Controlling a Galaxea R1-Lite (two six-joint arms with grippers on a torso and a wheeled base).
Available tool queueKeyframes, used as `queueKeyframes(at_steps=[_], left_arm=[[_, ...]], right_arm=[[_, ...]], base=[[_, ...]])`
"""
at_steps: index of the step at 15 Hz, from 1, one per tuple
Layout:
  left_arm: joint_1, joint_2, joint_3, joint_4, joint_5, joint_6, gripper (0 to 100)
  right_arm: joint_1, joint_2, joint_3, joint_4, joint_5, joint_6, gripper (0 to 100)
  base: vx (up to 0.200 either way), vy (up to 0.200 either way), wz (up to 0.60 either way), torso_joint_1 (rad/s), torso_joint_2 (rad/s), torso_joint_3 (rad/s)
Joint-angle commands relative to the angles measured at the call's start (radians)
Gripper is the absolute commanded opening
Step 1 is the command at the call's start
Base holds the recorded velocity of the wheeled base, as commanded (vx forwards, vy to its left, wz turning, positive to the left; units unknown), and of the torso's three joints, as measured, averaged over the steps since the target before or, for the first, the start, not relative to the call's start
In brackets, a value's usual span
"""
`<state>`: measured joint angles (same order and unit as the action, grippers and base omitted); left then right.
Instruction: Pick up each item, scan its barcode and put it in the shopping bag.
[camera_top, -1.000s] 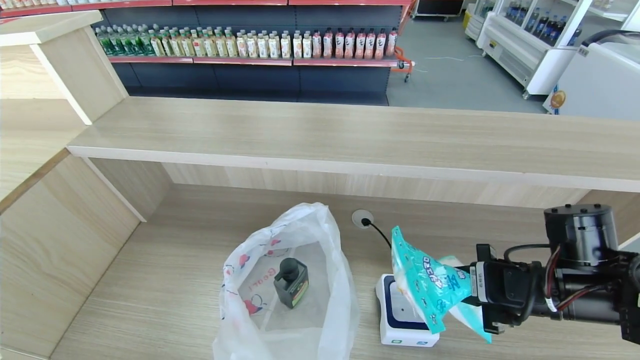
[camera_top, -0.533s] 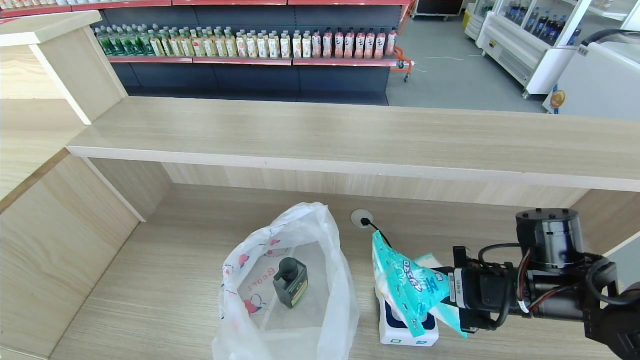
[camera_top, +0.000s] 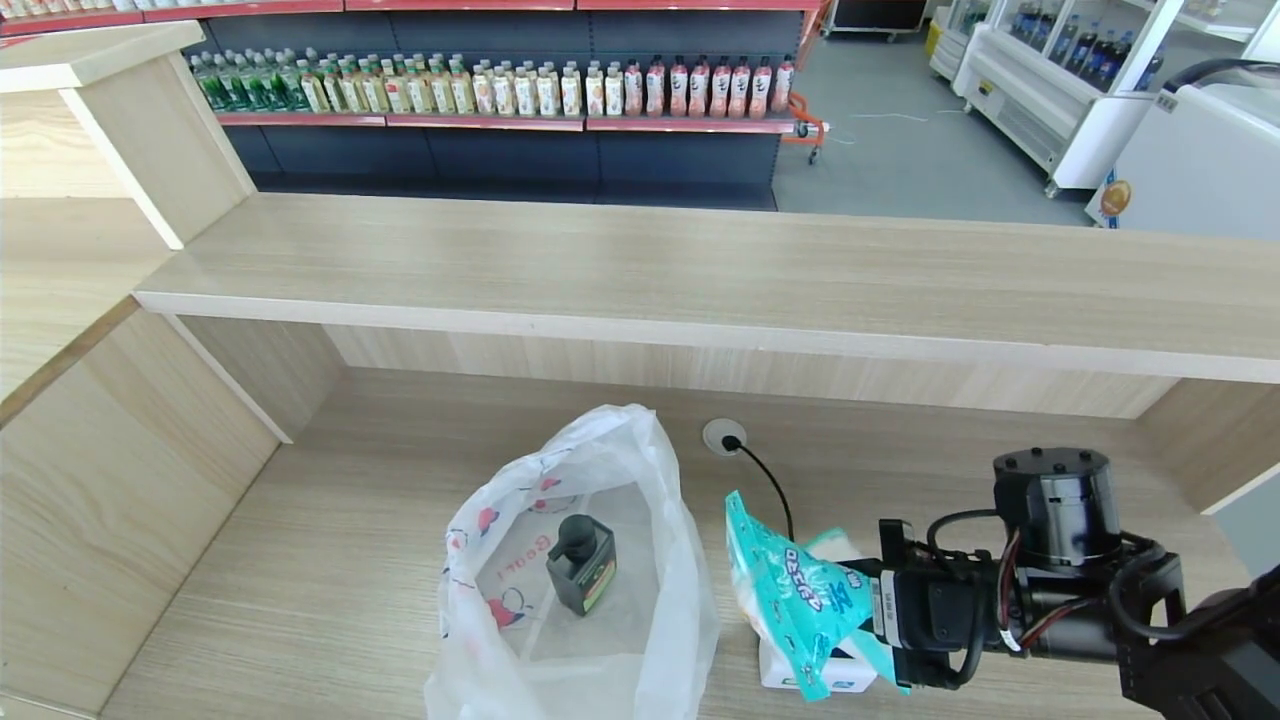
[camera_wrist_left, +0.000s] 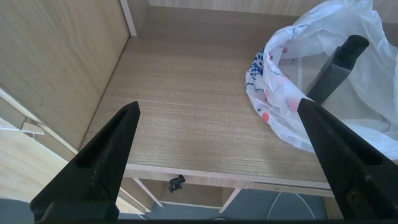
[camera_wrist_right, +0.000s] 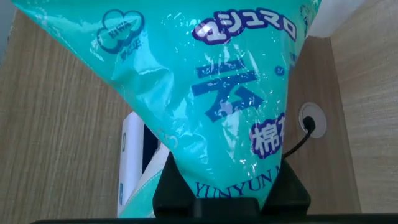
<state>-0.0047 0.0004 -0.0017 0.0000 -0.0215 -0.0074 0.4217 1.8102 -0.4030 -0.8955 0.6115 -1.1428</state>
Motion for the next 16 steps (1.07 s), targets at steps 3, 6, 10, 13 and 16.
queueKeyframes(at_steps=[3,6,10,13,16], left_arm=[[-0.001,0.000,0.000,0.000,0.000,0.000,100],[-0.001,0.000,0.000,0.000,0.000,0.000,100],[-0.001,0.000,0.000,0.000,0.000,0.000,100],[0.000,0.000,0.000,0.000,0.000,0.000,100],[0.000,0.000,0.000,0.000,0.000,0.000,100]], right_arm=[[-0.001,0.000,-0.008,0.000,0.002,0.005,0],[0.009,-0.074,-0.077,0.017,0.001,0.092,0],[0.057,-0.347,-0.261,0.331,-0.050,0.417,0],[0.092,-0.516,-0.361,0.575,-0.059,0.520,0],[0.112,-0.632,-0.427,0.834,-0.159,0.568,0]], base=[[0.000,0.000,0.00,0.000,0.00,0.000],[0.000,0.000,0.00,0.000,0.00,0.000],[0.000,0.000,0.00,0.000,0.00,0.000],[0.000,0.000,0.00,0.000,0.00,0.000],[0.000,0.000,0.00,0.000,0.00,0.000]])
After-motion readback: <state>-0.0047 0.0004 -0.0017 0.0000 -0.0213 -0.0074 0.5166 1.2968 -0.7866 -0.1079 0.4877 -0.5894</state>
